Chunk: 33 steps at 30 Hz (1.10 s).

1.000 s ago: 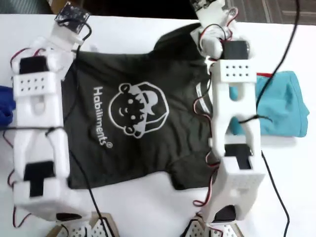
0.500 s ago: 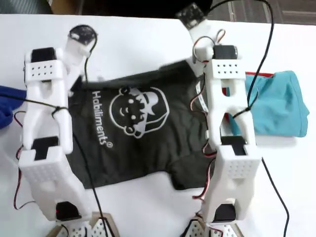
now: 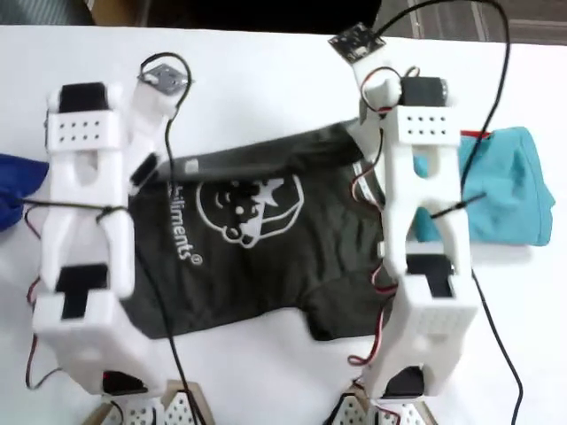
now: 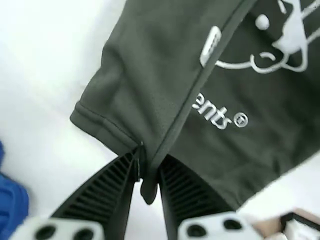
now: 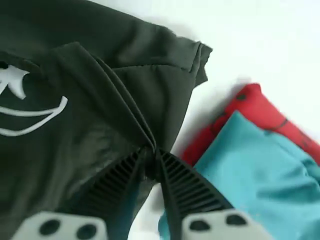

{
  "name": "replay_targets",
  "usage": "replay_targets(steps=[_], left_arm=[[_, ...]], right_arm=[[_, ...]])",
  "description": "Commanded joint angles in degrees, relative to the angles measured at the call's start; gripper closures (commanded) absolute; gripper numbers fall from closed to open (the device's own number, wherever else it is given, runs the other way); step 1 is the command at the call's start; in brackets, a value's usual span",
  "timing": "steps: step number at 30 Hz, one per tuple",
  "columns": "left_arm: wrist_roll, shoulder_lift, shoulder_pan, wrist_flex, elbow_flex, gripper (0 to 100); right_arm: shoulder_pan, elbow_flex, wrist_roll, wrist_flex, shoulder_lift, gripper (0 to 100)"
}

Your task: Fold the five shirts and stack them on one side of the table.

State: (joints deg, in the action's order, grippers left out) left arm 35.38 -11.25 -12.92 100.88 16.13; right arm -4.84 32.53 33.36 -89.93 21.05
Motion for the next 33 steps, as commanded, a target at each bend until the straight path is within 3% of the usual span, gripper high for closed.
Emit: replay_targets(steps=[1, 9, 19, 33], left_arm=[[0.5, 10.1, 0.8, 1.1, -8.1, 97], [0.5, 24.6, 0.5, -4.2, -30.3, 97], [0.6, 31.5, 0.6, -6.3, -44.5, 97], [1.9, 34.9, 0.0, -9.1, -55.3, 97]], right_arm=[[0.7, 0.3, 0.4, -6.2, -7.9, 97.6], [0.7, -19.7, 3.6, -7.4, -23.3, 97.6], [2.6, -54.2, 7.2, 2.9, -46.2, 97.6], [3.0, -55.4, 8.4, -4.9, -56.0, 97.6]])
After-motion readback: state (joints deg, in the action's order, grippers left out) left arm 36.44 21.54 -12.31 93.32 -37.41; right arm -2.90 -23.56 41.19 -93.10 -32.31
